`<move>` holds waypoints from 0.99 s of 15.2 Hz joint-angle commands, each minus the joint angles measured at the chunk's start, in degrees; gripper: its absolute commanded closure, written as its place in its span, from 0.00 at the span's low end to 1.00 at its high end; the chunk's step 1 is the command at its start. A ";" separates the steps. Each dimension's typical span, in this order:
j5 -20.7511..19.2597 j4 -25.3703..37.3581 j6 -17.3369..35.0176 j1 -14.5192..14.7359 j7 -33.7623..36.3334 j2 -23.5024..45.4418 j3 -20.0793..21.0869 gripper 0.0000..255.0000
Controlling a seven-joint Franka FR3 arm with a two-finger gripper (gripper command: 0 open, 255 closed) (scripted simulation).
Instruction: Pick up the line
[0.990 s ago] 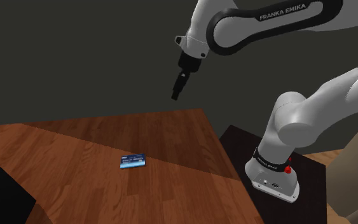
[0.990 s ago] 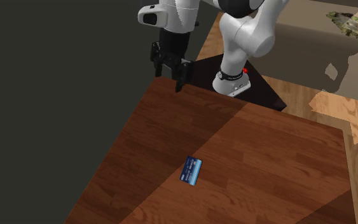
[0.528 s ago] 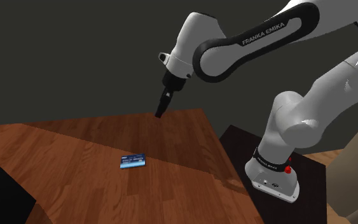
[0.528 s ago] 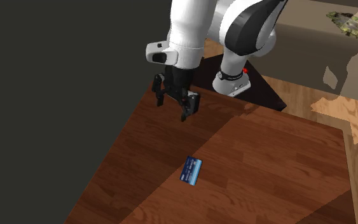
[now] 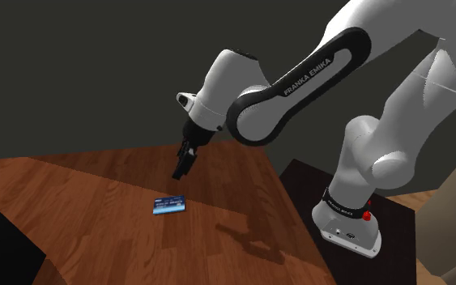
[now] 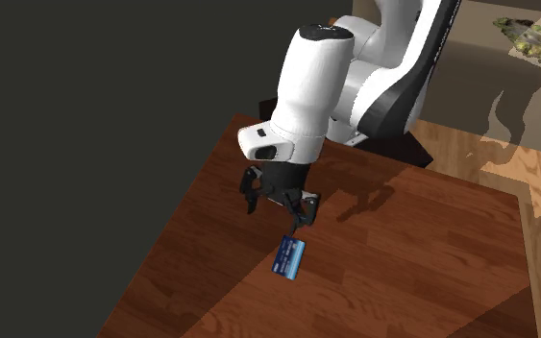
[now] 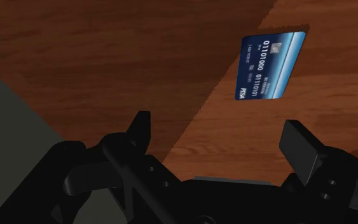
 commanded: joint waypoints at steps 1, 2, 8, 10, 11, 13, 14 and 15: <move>0.47 0.81 4.33 1.25 -1.42 3.54 0.78 0.00; 0.31 1.45 6.35 1.73 -1.64 5.46 1.42 0.00; -3.33 4.34 15.04 2.72 -0.60 14.15 4.45 0.00; -3.57 4.03 16.79 2.75 -0.61 15.63 4.51 0.00; -3.74 3.90 17.66 2.78 -0.58 16.38 4.50 0.00; -4.21 3.66 19.40 2.86 -0.41 17.93 4.46 0.00; -4.76 3.50 20.77 2.95 -0.15 19.18 4.34 0.00; -4.68 3.50 20.77 2.99 -0.21 19.17 4.31 0.00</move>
